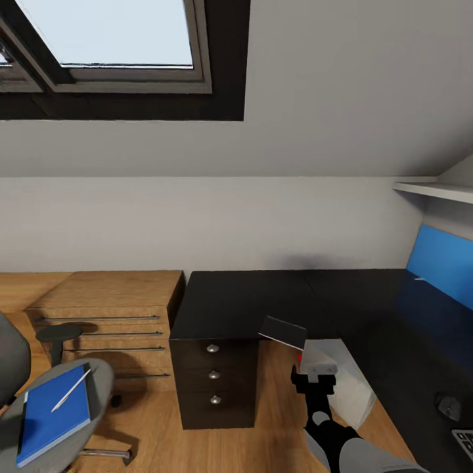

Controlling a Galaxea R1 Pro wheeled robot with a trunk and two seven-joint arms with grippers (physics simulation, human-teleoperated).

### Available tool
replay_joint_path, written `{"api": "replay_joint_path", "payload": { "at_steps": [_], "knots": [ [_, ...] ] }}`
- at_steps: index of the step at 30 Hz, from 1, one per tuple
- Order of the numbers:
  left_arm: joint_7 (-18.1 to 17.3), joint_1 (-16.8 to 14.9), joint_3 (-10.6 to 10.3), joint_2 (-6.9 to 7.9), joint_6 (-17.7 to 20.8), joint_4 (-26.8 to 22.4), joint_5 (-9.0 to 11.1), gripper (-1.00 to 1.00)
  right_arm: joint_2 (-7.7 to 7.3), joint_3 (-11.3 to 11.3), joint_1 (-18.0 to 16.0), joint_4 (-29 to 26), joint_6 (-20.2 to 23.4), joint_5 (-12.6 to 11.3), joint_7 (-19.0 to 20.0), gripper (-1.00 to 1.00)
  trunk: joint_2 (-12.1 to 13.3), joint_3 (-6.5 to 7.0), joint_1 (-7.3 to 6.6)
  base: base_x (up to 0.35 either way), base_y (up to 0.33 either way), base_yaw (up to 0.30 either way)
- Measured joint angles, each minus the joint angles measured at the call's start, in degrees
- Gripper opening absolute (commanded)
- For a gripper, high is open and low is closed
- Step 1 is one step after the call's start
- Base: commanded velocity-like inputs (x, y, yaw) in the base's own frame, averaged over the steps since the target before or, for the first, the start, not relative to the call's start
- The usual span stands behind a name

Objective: In the bedroom, organize the workspace by keeping the computer under the desk, ensuring the monitor is on the desk, placing the keyboard on the desk next to the monitor, placing the mouse on the desk next to the keyboard, moving the folder from the swivel chair onto the desk next to the mouse, stacking the notebook on top of the folder with the pen on top of the notebook, and positioning the swivel chair next to the desk.

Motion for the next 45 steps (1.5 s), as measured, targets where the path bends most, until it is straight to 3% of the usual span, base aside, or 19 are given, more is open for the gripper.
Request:
{"api": "replay_joint_path", "payload": {
  "at_steps": [4, 12, 13, 15, 19, 23, 31, 42, 45],
  "knots": [
    [0.0, 0.0, 0.0, 0.00, 0.0, 0.0, 0.0, 1.00, 1.01, 0.6, 0.0, 1.8, 0.0, 0.5, 2.6, 1.00, 0.0, 0.00, 0.00, 0.000, 0.000, 0.280],
    [0.0, 0.0, 0.0, -0.18, 0.0, 0.1, 0.0, 1.00, 3.03, 0.6, 0.0, 4.1, 0.0, 0.7, 3.7, 1.00, 0.0, 0.00, 0.00, 0.000, 0.000, 0.280],
    [-0.1, 0.0, -0.2, -0.74, 0.0, 0.1, -0.1, 1.00, 3.12, 0.4, 0.1, 5.7, 0.0, 0.4, 5.2, 1.00, 0.0, 0.00, 0.00, 0.000, 0.000, 0.281],
    [-0.4, 0.0, -0.3, -2.15, -0.1, 1.9, -0.3, 1.00, 2.91, 0.2, 2.7, 6.3, -0.1, -0.1, 6.5, 1.00, 0.0, -0.01, 0.00, 0.000, 0.000, 0.283],
    [-0.9, 0.0, -0.2, -3.02, -0.1, 3.7, -0.5, 1.00, 2.44, 0.1, 7.5, 6.5, -1.5, -0.4, 6.8, 1.00, 0.0, -0.01, 0.00, 0.000, 0.000, 0.285],
    [-1.8, 0.0, -0.2, -3.13, -0.1, 4.0, -0.5, 1.00, 2.75, 0.3, 8.9, 6.5, -4.5, -0.4, 6.7, 1.00, 0.0, 0.00, 0.00, 0.000, 0.000, 0.287],
    [-2.9, 0.0, -0.1, -3.16, -0.1, 4.2, -0.3, 1.00, 2.84, 0.2, 10.4, 6.5, -10.6, -0.4, 5.7, 1.00, 0.0, 0.00, 0.00, 0.000, 0.000, 0.288],
    [-3.3, 0.0, -0.2, -3.17, -0.1, 5.4, -0.5, 1.00, 2.51, 0.2, 10.5, 6.5, -11.1, -0.4, 5.4, 1.00, 0.0, 0.00, 0.00, 0.000, 0.000, 0.288],
    [-5.0, 0.0, -0.1, -3.16, -0.1, 5.6, -0.5, 1.00, 2.49, 0.2, 10.5, 6.4, -11.0, -0.4, 5.4, 1.00, 0.0, 0.00, 0.00, 0.000, 0.000, 0.288]
  ]
}}
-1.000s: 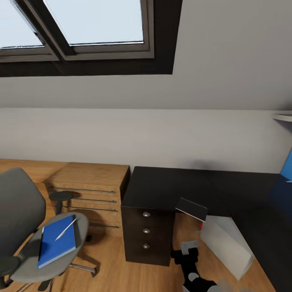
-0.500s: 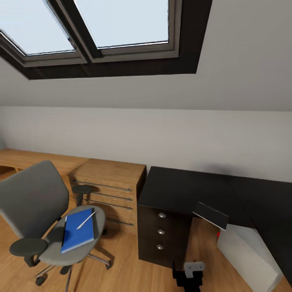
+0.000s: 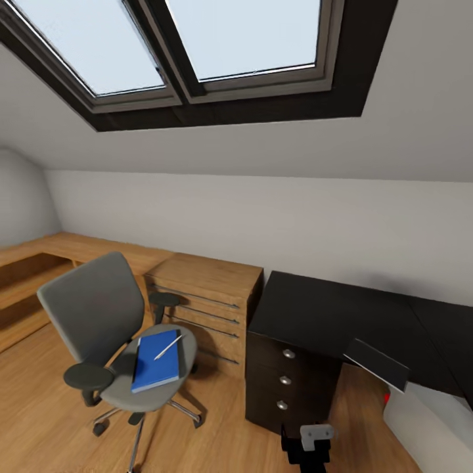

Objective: In the bedroom, organize the workspace by keeping the computer under the desk, ensuring the monitor is on the desk, placing the keyboard on the desk next to the monitor, placing the mouse on the desk next to the keyboard, moving the folder from the swivel chair onto the desk next to the mouse, stacking the notebook on top of the folder with the pen on top of the notebook, and positioning the swivel chair next to the desk.

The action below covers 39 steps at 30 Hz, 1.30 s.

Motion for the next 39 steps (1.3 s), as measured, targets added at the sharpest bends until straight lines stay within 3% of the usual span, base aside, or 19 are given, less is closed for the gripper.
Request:
{"api": "replay_joint_path", "payload": {
  "at_steps": [12, 21, 39],
  "knots": [
    [-0.4, 0.0, 0.0, 0.00, 0.0, 0.0, 0.0, 1.00, -0.03, 0.0, 0.0, 0.0, -0.2, -0.1, 0.0, 1.00, 0.0, -0.09, 0.00, 0.000, 0.000, 0.287],
    [-0.4, 0.0, 0.0, -0.01, 0.0, 0.1, 0.0, 1.00, -0.79, 0.1, 0.0, 0.0, -0.6, 0.0, 0.3, 1.00, 0.0, -0.24, 0.00, 0.000, 0.000, 0.061],
    [-0.4, 0.0, 0.1, 0.00, -0.1, 0.1, 0.3, 1.00, -0.82, -0.1, 0.0, 0.0, -0.5, -0.1, 0.3, 1.00, 0.0, -0.37, 0.00, 0.000, 0.000, 0.249]
  ]
}}
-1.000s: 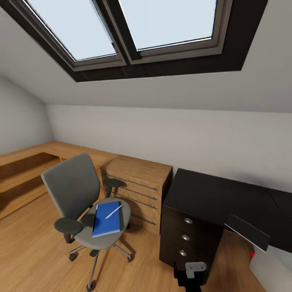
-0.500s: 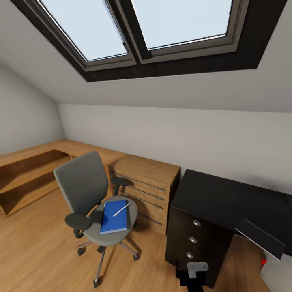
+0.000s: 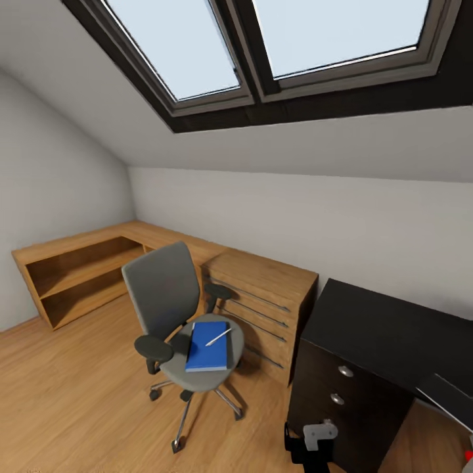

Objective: In the bedroom, organize the workspace by keeping the computer under the desk, ensuring the monitor is on the desk, placing the keyboard on the desk next to the monitor, placing the mouse on the desk next to the keyboard, moving the folder from the swivel chair onto the desk next to the mouse, stacking the notebook on top of the folder with the pen on top of the notebook, and positioning the swivel chair next to the desk.

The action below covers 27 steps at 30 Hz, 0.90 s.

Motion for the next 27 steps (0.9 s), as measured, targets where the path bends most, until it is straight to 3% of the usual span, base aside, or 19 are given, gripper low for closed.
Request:
{"api": "replay_joint_path", "payload": {
  "at_steps": [17, 27],
  "knots": [
    [0.0, 0.0, 0.0, 0.00, 0.0, 0.0, 0.0, 1.00, 0.02, 0.1, 0.0, 0.0, -0.1, 0.0, 0.0, 1.00, 0.0, -1.31, 0.00, 0.000, 0.001, 0.145],
    [0.0, 0.0, 0.0, -0.01, 0.0, 0.0, 0.0, 1.00, 0.02, 0.1, 0.0, 0.0, -0.1, 0.0, 0.0, 1.00, 0.0, -2.13, -0.01, 0.080, 0.217, 0.123]
  ]
}}
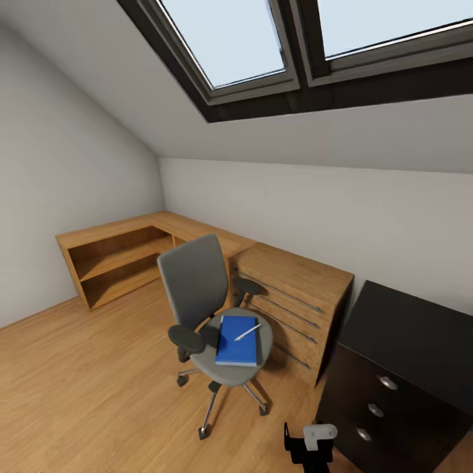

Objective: In the bedroom, organize the workspace by keeping the computer under the desk, ensuring the monitor is on the desk, placing the keyboard on the desk next to the monitor, placing the mouse on the desk next to the keyboard, moving the folder from the swivel chair onto the desk next to the mouse, stacking the notebook on top of the folder with the pen on top of the notebook, and positioning the swivel chair next to the desk.

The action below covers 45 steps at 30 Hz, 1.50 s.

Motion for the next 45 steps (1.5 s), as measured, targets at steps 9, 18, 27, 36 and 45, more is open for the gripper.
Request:
{"api": "replay_joint_path", "payload": {
  "at_steps": [9, 18, 27, 36, 45],
  "knots": [
    [0.0, 0.0, 0.0, 0.00, 0.0, 0.0, 0.0, 1.00, -0.02, 0.0, 0.0, 0.0, 0.0, 0.0, 0.0, 1.00, 0.0, -0.73, 0.01, 0.084, 0.220, 0.088],
    [0.0, 0.0, 0.3, 0.46, -2.2, -0.5, -0.2, 1.00, -0.07, 0.2, 0.0, 0.0, 0.2, 0.4, 0.2, 1.00, 0.0, -0.97, 0.01, 0.005, 0.012, -0.014],
    [0.2, -0.5, 14.8, 3.91, 10.1, -20.9, -0.2, 1.00, 0.13, -5.1, -0.1, -14.4, 3.5, -7.2, -0.8, 1.00, 0.0, -0.97, 0.01, 0.000, 0.000, 0.000],
    [0.1, -0.5, 28.8, 7.33, 27.6, -48.4, -0.3, 1.00, 1.98, -7.4, -7.3, -28.3, 31.8, -13.0, -2.1, 1.00, 0.0, -0.97, 0.01, 0.000, 0.000, 0.000],
    [3.7, -0.5, 25.7, 8.33, 27.9, -50.9, -10.9, 1.00, 3.25, -7.8, -12.5, -28.7, 46.6, -13.6, -0.9, 1.00, 0.0, -0.98, 0.01, 0.024, 0.000, 0.000]
  ]
}}
